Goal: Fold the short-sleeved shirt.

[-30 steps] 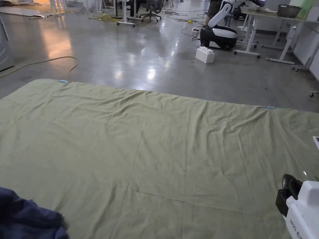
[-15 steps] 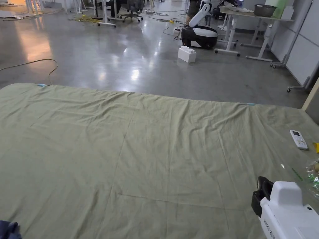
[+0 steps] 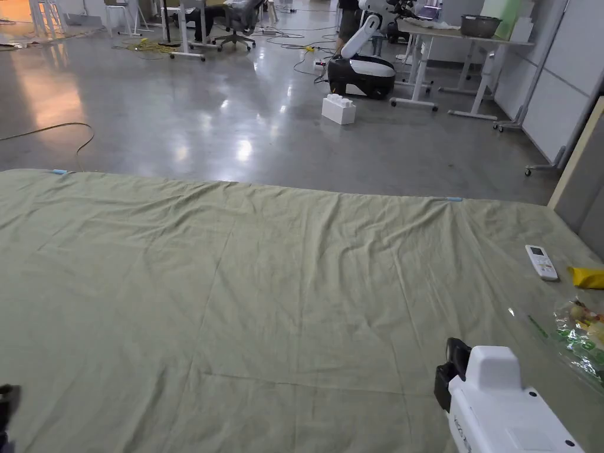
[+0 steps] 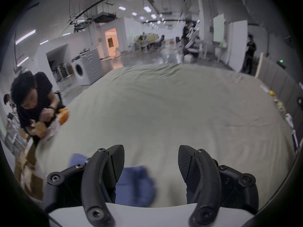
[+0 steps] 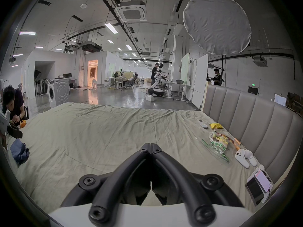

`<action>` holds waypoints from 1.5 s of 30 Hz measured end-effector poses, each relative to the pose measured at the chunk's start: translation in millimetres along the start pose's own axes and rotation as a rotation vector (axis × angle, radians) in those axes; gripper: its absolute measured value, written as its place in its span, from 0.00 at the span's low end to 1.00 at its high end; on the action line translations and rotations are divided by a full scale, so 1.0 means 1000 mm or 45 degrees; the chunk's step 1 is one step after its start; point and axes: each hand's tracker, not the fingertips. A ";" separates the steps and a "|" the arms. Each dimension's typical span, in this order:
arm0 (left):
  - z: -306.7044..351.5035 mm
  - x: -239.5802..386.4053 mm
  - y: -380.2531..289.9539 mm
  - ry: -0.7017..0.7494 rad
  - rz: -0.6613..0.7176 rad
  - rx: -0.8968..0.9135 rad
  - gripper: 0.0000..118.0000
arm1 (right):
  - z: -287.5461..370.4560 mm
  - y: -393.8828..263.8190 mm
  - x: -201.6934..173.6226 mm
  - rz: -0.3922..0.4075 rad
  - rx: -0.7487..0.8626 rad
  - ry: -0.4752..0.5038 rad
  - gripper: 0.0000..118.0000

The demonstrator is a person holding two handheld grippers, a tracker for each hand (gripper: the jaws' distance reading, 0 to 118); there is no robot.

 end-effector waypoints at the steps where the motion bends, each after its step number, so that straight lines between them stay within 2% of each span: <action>1: 0.002 0.021 -0.003 -0.045 -0.006 0.030 0.59 | 0.000 -0.001 0.000 -0.002 -0.001 0.001 0.01; 8: 0.008 0.119 0.003 -0.147 0.073 0.319 0.58 | 0.003 0.000 -0.007 -0.005 0.005 -0.005 0.01; 10: 0.020 0.145 0.010 -0.148 0.065 0.402 0.54 | 0.004 0.000 -0.009 -0.004 0.014 -0.005 0.01; 11: 0.026 0.156 0.013 -0.143 0.049 0.456 0.50 | 0.004 0.001 -0.010 -0.010 0.022 -0.011 0.01; 13: 0.032 0.168 0.018 -0.117 0.020 0.527 0.36 | 0.005 0.001 -0.012 -0.019 0.029 -0.015 0.01; 15: 0.046 0.187 0.024 -0.107 -0.004 0.577 0.16 | 0.007 0.000 -0.014 -0.029 0.049 -0.024 0.01; 18: 0.056 0.198 0.028 -0.107 -0.017 0.627 0.06 | 0.009 -0.001 -0.015 -0.033 0.078 -0.039 0.01; 24: 0.068 0.205 0.029 -0.076 -0.001 0.672 0.01 | 0.012 -0.005 -0.014 -0.079 0.086 -0.035 0.01; 38: 0.070 0.198 0.026 -0.089 -0.017 0.666 0.01 | 0.016 0.001 -0.015 -0.083 0.112 -0.016 0.01; 39: 0.070 0.199 0.026 -0.077 -0.014 0.667 0.06 | 0.016 0.001 -0.016 -0.084 0.106 -0.019 0.01; 40: 0.070 0.199 0.025 -0.076 -0.013 0.672 0.16 | 0.016 0.000 -0.017 -0.080 0.107 -0.030 0.04; 41: 0.070 0.199 0.025 -0.082 -0.009 0.674 0.31 | 0.016 0.000 -0.017 -0.067 0.113 -0.036 0.15; 42: 0.070 0.197 0.025 -0.087 -0.005 0.673 0.53 | 0.016 -0.001 -0.017 -0.066 0.114 -0.036 0.39; 43: 0.070 0.197 0.025 -0.094 0.002 0.672 0.61 | 0.015 -0.001 -0.017 -0.066 0.113 -0.033 0.56; 45: 0.072 0.198 0.023 -0.103 -0.003 0.690 0.63 | 0.015 -0.003 -0.018 -0.073 0.111 -0.035 0.79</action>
